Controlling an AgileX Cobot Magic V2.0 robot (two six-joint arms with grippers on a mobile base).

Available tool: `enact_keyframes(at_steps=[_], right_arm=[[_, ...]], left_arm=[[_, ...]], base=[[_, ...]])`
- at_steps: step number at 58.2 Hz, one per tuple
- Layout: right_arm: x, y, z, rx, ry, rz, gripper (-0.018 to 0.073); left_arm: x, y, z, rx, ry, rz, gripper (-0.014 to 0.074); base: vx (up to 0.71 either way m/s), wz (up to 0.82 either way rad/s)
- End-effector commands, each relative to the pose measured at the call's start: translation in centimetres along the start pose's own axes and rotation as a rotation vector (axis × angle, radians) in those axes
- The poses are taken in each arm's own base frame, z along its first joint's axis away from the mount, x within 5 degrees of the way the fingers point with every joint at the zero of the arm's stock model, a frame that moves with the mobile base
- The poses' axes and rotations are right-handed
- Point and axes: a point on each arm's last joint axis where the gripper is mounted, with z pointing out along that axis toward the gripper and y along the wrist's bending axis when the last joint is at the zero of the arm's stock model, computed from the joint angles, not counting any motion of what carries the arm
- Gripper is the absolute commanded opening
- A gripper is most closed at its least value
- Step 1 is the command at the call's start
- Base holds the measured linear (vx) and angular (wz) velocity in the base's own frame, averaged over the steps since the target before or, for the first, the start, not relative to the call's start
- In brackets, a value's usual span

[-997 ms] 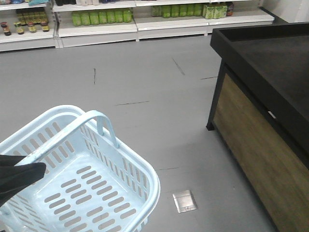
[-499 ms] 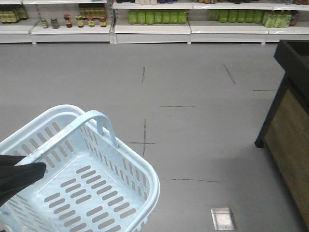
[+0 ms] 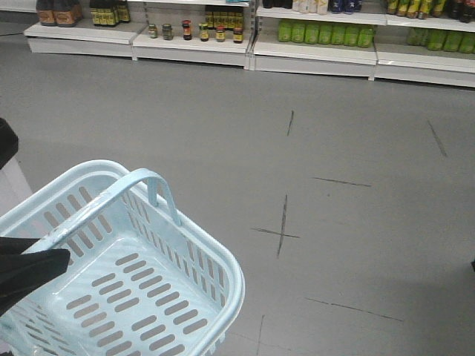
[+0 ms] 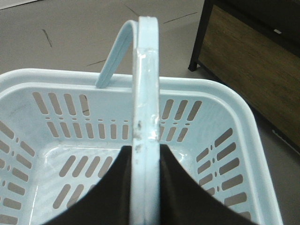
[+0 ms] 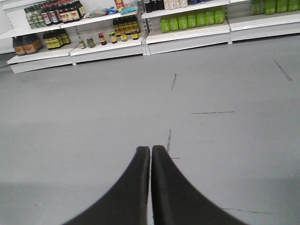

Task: Pick three apples into basket with both arms
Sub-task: 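Drive the base along the aisle toward the apple table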

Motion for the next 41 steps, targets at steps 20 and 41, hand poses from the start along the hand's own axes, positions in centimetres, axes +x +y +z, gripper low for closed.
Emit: enact_keyframes(at_steps=[20, 41], right_arm=[[-0.3, 0.16, 0.02, -0.021, -0.069, -0.007, -0.0005], [-0.3, 0.16, 0.02, -0.021, -0.069, -0.007, -0.0005]], left_arm=[[-1.52, 0.01, -0.57, -0.014, -0.115, -0.02, -0.0006], [-1.52, 0.01, -0.6, -0.014, -0.117, -0.02, -0.0006]], base=[[0.15, 0.18], [0.16, -0.02]])
